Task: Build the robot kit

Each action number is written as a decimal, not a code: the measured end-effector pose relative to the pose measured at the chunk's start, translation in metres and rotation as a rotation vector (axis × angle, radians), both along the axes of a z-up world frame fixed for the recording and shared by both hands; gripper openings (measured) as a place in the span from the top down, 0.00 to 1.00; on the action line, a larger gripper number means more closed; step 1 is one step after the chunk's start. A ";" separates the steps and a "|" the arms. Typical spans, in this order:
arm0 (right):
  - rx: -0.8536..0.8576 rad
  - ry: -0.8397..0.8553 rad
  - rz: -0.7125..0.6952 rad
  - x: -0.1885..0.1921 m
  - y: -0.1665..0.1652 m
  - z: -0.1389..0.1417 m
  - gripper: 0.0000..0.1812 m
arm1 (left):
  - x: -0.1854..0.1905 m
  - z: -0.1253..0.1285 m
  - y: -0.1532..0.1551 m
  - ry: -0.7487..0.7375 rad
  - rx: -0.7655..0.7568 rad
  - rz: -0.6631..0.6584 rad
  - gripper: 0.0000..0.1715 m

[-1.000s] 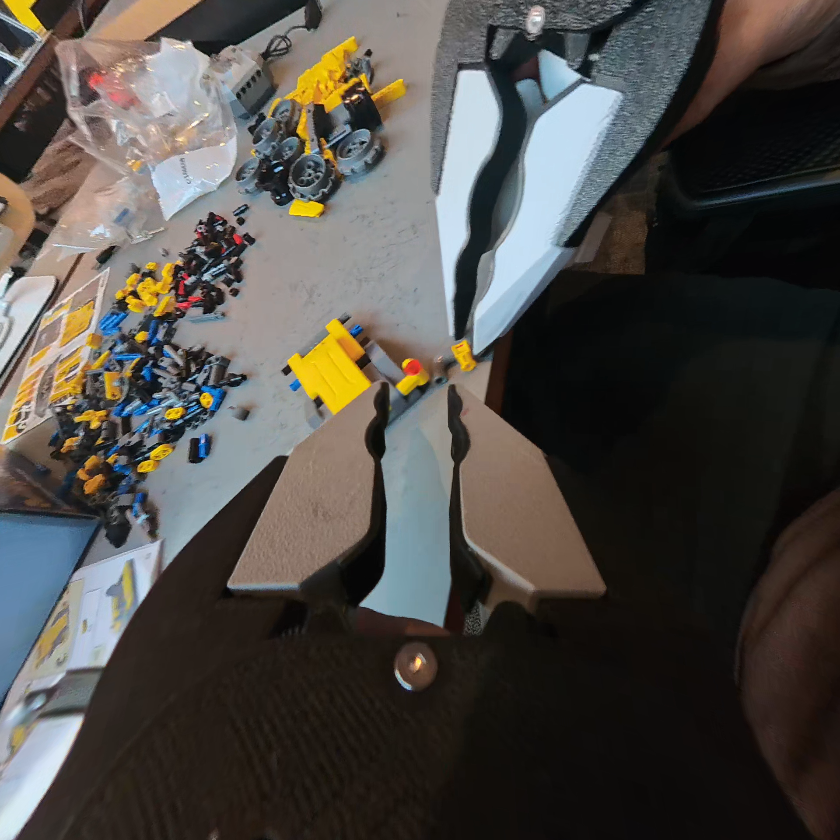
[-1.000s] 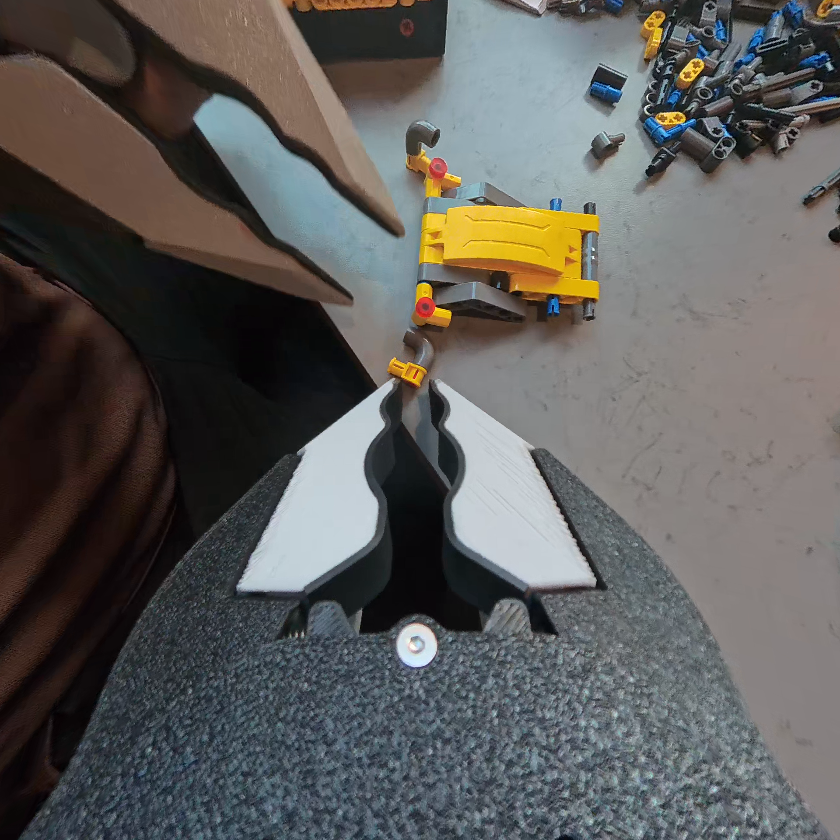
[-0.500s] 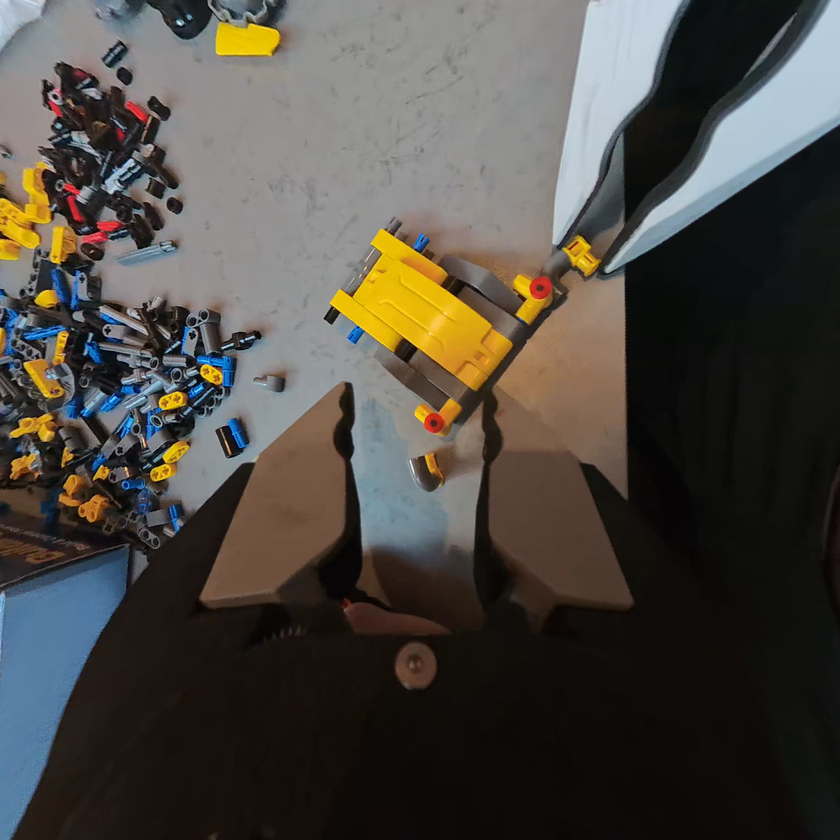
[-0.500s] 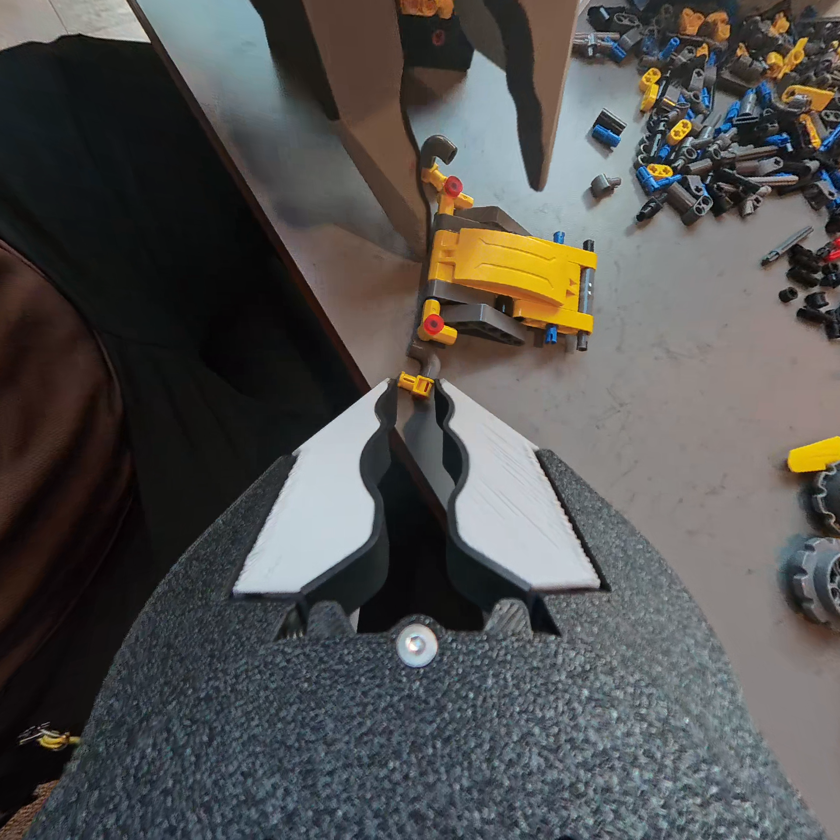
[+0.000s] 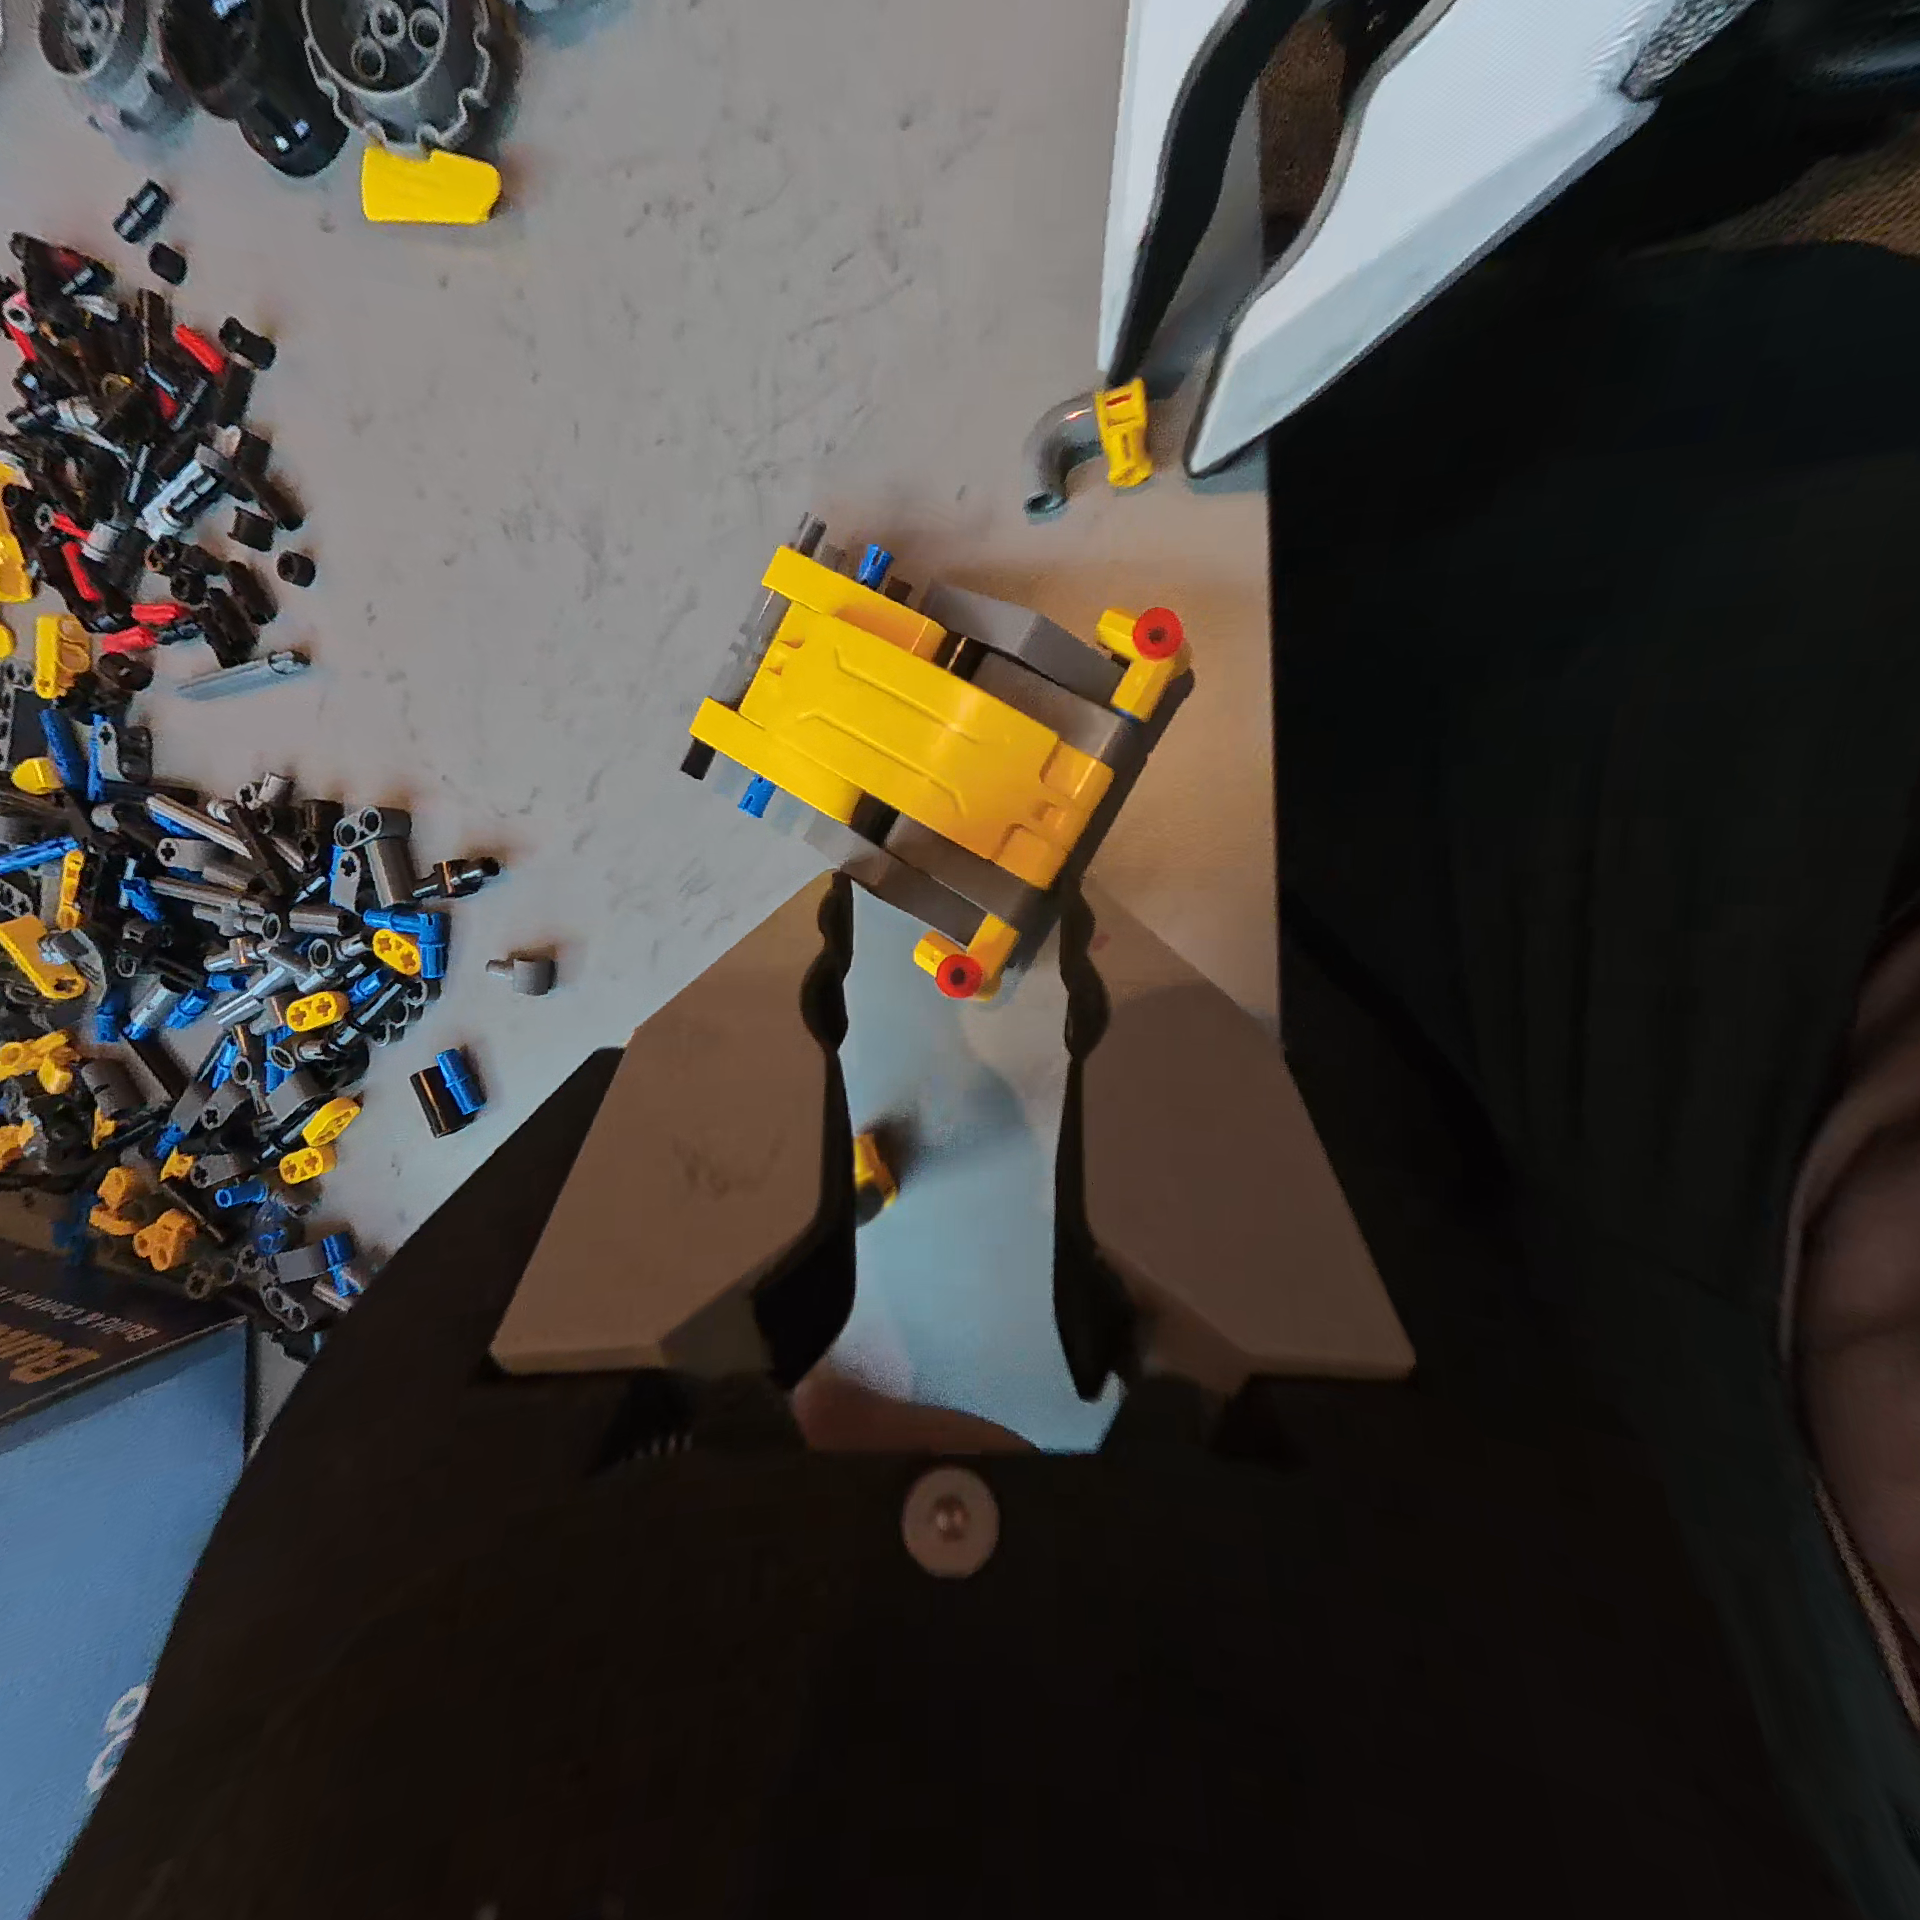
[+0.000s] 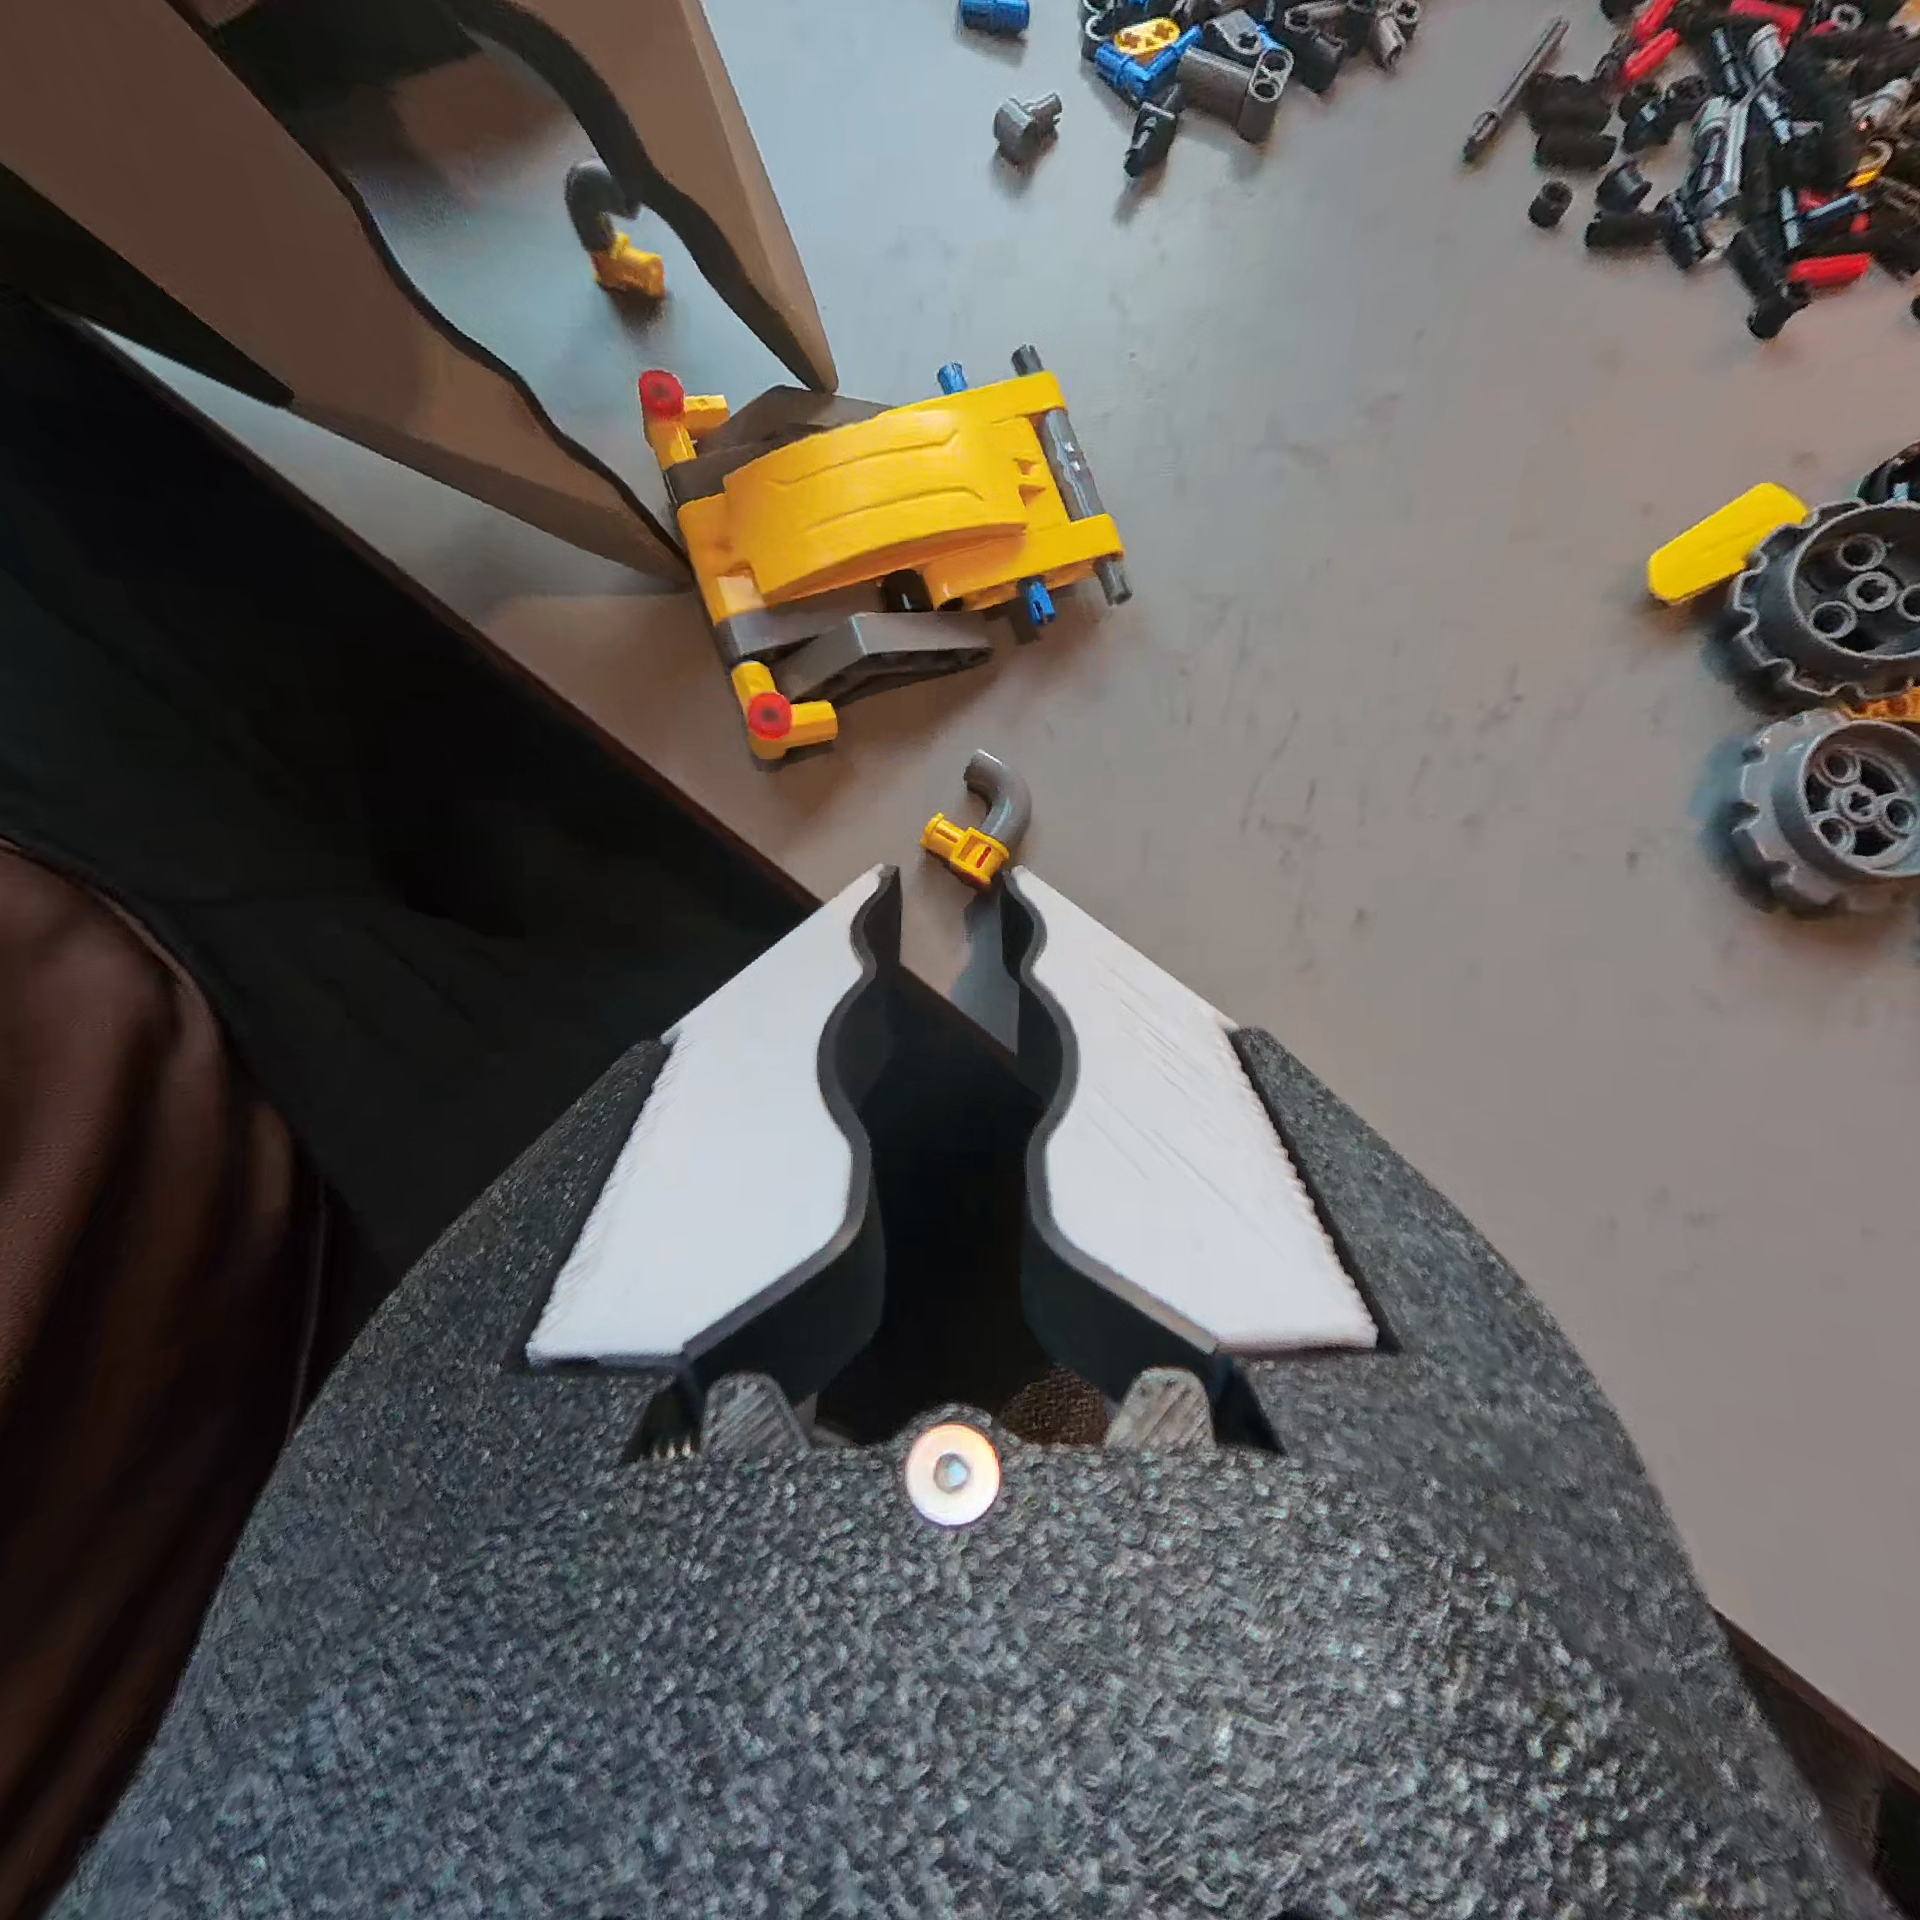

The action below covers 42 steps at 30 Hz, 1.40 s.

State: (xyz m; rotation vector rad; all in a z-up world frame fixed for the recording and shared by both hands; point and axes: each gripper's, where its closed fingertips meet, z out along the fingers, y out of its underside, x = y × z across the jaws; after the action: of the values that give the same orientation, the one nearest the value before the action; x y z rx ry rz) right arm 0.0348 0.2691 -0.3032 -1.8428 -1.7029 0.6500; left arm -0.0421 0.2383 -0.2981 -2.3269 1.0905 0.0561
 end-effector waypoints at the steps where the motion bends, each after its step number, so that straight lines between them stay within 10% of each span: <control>1: 0.007 0.002 0.007 0.001 -0.002 0.001 0.89 | 0.003 0.000 -0.002 -0.007 0.010 -0.008 0.78; 9: 0.173 0.024 0.197 0.011 0.000 0.013 0.89 | 0.006 0.026 0.000 0.001 0.182 -0.020 0.72; 15: 0.205 0.051 0.410 0.004 0.003 0.012 0.79 | 0.017 0.007 0.000 -0.111 -0.003 -0.013 0.52; 28: -0.041 0.078 0.565 -0.011 0.006 0.000 0.83 | 0.010 -0.004 0.005 -0.145 -0.090 -0.001 0.68; 42: -0.066 0.102 0.395 -0.012 -0.004 0.000 0.88 | 0.015 -0.002 0.010 -0.323 -0.082 0.115 0.70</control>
State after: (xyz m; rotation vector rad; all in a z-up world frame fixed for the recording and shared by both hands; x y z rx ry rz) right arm 0.0229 0.2652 -0.3036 -1.4938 -2.0148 0.9500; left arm -0.0274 0.2486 -0.2998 -2.3639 0.8108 -0.3161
